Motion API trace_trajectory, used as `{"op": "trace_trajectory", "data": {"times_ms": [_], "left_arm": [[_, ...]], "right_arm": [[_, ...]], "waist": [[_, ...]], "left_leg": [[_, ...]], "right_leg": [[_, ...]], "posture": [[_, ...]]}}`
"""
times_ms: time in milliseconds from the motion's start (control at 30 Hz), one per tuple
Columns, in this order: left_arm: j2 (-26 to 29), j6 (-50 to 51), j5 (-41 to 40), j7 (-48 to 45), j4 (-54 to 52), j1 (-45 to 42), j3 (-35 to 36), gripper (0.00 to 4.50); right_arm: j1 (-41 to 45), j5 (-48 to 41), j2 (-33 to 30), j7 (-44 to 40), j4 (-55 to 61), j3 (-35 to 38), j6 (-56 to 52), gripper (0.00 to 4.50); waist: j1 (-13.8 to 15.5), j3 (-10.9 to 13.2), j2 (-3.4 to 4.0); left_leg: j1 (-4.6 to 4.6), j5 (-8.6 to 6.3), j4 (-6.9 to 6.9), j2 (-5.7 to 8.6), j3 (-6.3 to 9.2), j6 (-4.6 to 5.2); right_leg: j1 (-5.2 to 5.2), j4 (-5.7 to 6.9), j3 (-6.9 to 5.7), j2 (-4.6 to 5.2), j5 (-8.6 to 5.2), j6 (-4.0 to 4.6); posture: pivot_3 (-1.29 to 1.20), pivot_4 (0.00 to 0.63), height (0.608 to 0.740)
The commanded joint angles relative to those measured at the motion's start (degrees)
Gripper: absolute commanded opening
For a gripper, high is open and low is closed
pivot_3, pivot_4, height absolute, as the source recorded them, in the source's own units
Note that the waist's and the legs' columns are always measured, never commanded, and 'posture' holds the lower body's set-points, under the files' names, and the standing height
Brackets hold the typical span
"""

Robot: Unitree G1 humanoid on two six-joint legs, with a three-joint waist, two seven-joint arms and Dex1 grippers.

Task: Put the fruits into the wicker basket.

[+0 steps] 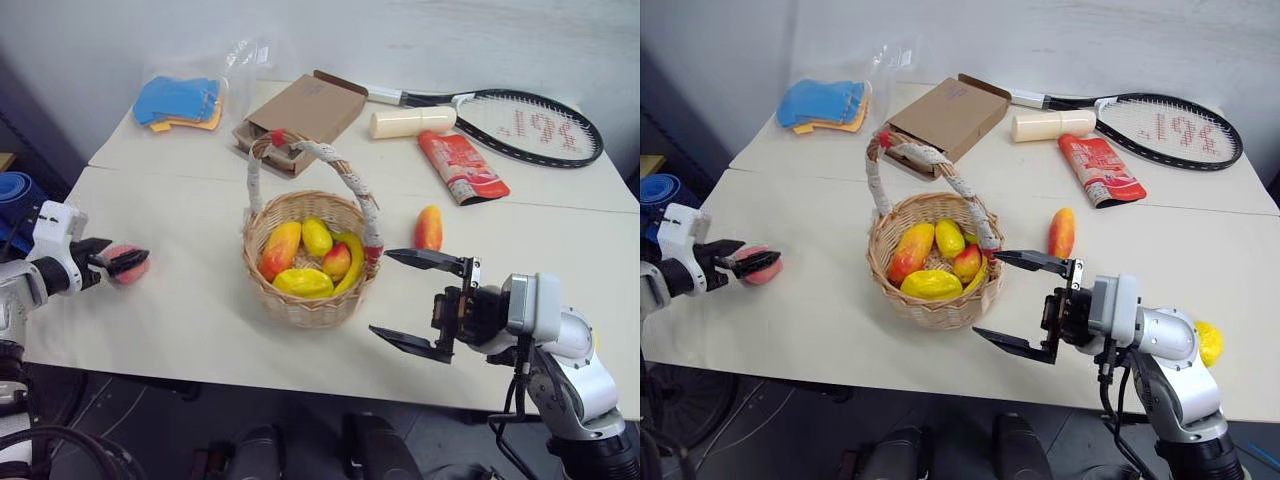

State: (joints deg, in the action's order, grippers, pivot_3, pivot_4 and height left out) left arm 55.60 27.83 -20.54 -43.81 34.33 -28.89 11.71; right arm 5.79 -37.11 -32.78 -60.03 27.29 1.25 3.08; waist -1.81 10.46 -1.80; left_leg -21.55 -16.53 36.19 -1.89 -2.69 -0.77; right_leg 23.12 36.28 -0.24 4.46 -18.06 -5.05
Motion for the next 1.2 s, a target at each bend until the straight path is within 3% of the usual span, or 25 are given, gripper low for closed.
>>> {"op": "trace_trajectory", "data": {"times_ms": [33,200,267,367,500,600,700,767,900,1033,1200], "left_arm": [[1.83,0.03,2.26,-3.64,2.58,-1.74,-0.92,3.91],[2.12,-1.9,1.86,-8.4,0.81,-2.02,0.34,2.71],[2.26,-2.47,-1.31,-12.66,-5.03,-1.22,2.47,2.65],[2.27,-1.14,-9.06,-21.01,-22.27,2.54,5.21,2.65],[-1.18,5.9,-17.78,-21.77,-41.04,0.97,2.19,2.65],[-13.13,10.79,-20.53,-10.67,-50.17,-4.91,-4.59,2.65],[-20.62,7.62,-12.83,-5.62,-50.82,-6.83,-12.35,2.65],[-23.44,5.37,-9.11,-3.51,-48.56,-7.64,-15.25,3.41],[-23.04,-0.31,-4.74,-6.14,-46.18,-7.53,-17.32,4.45],[-21.31,-5.08,-4.84,-9.52,-45.33,-7.08,-14.32,4.45],[-17.13,-9.93,-9.58,-17.24,-46.89,-2.57,-8.22,4.45]], "right_arm": [[-1.15,0.04,0.01,1.41,3.34,1.52,0.18,4.5],[-1.11,1.0,0.41,3.04,3.95,1.58,0.38,4.5],[-1.48,1.23,-0.09,3.25,3.87,2.35,0.44,4.5],[-2.97,1.7,-0.93,2.96,3.11,4.19,0.92,4.5],[-5.31,2.52,0.51,7.92,-0.34,9.33,0.75,4.5],[-9.65,4.8,0.61,11.5,-2.99,15.27,1.44,4.5],[-13.7,5.08,0.8,12.36,-3.43,17.52,1.47,4.5],[-16.23,4.99,0.78,12.31,-2.7,17.78,1.0,4.5],[-19.2,5.39,2.15,15.32,-0.71,18.87,0.86,4.5],[-23.25,6.24,2.95,16.65,0.24,21.61,2.48,4.5],[-32.66,4.02,2.91,13.16,-4.35,32.64,6.09,4.5]], "waist": [[0.22,0.0,0.0],[0.31,0.0,-0.05],[0.31,0.02,-0.12],[0.42,0.01,-0.19],[0.47,0.07,-0.07],[1.65,0.06,0.37],[1.66,0.07,0.37],[1.32,0.08,0.35],[0.27,0.09,0.37],[0.3,0.09,0.37],[0.52,0.09,0.38]], "left_leg": [[0.0,-0.03,0.05,0.02,-0.08,0.05],[0.02,-0.08,0.2,0.09,-0.1,0.13],[0.02,-0.02,0.23,0.02,-0.1,0.05],[0.01,0.08,0.22,-0.18,-0.05,-0.11],[0.08,0.1,0.22,-0.2,0.04,-0.15],[0.4,0.1,0.2,-0.11,0.08,-0.11],[0.36,0.15,0.27,0.02,0.01,0.0],[0.4,0.15,0.29,0.14,-0.16,0.0],[0.5,0.19,0.29,0.1,-0.22,-0.02],[0.5,0.24,0.32,-0.04,-0.21,0.0],[0.43,0.19,0.3,0.02,-0.21,0.09]], "right_leg": [[0.01,0.05,0.0,0.05,0.0,-0.01],[0.01,0.02,0.03,0.19,0.03,-0.05],[0.01,0.04,0.02,0.26,0.05,-0.08],[0.0,0.05,-0.13,0.32,0.05,-0.08],[-0.14,0.02,-0.14,0.4,0.04,-0.06],[-0.63,-0.24,-0.21,0.4,0.06,-0.09],[-0.64,-0.25,-0.03,0.23,0.19,-0.33],[-0.61,-0.27,0.16,-0.02,0.25,-0.41],[-0.57,-0.17,0.35,-0.33,0.26,-0.39],[-0.57,-0.14,0.42,-0.39,0.28,-0.41],[-0.6,-0.3,0.41,-0.11,0.28,-0.44]], "posture": [[0.0,0.15,0.74],[0.0,0.15,0.74],[0.0,0.15,0.74],[0.0,0.15,0.74],[0.0,0.15,0.74],[0.0,0.15,0.74],[0.0,0.15,0.74],[0.0,0.15,0.74],[0.0,0.15,0.74],[0.0,0.15,0.74],[0.0,0.15,0.74]]}}
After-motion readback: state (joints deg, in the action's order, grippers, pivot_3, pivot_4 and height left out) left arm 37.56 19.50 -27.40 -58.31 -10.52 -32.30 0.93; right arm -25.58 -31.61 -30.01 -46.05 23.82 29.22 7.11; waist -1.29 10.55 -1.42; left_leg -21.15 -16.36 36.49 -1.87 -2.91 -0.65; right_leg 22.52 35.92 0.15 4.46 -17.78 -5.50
